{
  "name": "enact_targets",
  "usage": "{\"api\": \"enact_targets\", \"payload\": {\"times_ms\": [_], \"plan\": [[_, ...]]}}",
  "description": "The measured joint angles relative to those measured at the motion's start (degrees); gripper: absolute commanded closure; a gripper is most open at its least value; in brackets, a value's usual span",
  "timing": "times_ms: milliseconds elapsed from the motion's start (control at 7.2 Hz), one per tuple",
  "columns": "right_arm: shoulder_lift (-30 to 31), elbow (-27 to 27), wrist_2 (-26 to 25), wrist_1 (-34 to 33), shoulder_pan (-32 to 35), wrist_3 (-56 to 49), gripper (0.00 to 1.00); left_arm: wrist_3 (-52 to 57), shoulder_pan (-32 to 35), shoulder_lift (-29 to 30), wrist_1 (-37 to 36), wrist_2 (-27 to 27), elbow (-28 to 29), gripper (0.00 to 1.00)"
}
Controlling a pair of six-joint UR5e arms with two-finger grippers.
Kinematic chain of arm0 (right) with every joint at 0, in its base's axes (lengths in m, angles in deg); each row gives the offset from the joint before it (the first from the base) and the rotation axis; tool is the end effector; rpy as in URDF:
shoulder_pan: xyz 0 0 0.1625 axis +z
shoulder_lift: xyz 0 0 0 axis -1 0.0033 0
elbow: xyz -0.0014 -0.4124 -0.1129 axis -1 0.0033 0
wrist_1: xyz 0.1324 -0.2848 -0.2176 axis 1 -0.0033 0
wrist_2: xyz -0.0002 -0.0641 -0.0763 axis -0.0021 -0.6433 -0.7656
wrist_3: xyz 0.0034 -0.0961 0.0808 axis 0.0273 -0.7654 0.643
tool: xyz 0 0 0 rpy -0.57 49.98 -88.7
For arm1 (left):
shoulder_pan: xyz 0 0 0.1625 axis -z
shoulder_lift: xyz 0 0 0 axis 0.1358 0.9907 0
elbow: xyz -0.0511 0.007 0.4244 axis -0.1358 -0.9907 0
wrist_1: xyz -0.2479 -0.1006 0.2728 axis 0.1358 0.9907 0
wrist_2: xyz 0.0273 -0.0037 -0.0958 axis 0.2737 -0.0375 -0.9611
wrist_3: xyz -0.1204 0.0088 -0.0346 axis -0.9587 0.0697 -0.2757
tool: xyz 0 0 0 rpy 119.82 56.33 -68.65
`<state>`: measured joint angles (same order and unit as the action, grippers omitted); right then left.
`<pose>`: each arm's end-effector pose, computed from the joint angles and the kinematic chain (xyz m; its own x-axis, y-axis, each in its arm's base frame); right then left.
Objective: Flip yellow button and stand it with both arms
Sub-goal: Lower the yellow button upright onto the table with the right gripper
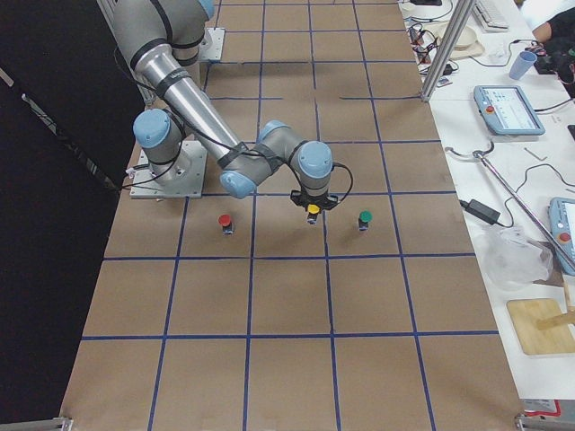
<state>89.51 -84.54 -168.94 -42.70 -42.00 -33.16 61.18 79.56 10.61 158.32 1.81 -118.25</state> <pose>-0.2307 -0.4835 0.2540 -0.1805 -0.9822 0.0527 -0.9726 0.1702 -0.1586 -0.1146 -0.4883 0.4711 -0.9986 -0.0431 0.0297 -0.0425 0.9989 0.0200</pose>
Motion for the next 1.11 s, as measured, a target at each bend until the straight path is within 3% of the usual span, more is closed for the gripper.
{"api": "enact_targets", "payload": {"times_ms": [556,694,972,1111], "plan": [[-1.0,0.0,-0.5,0.4,-0.3,-1.8,0.91,0.1,0.0,0.0,-0.1,0.0,-0.1,0.00],[-1.3,-0.1,-0.5,0.6,-0.3,-1.8,0.81,0.1,0.0,0.0,-0.1,0.0,-0.1,0.00],[-2.0,-0.2,-0.4,0.5,-0.3,-1.8,0.76,0.2,0.0,0.0,-0.1,0.0,-0.1,0.00],[-2.4,-0.1,-0.4,0.4,-0.3,-1.8,0.59,0.2,0.0,0.0,-0.1,0.0,-0.1,0.00]]}}
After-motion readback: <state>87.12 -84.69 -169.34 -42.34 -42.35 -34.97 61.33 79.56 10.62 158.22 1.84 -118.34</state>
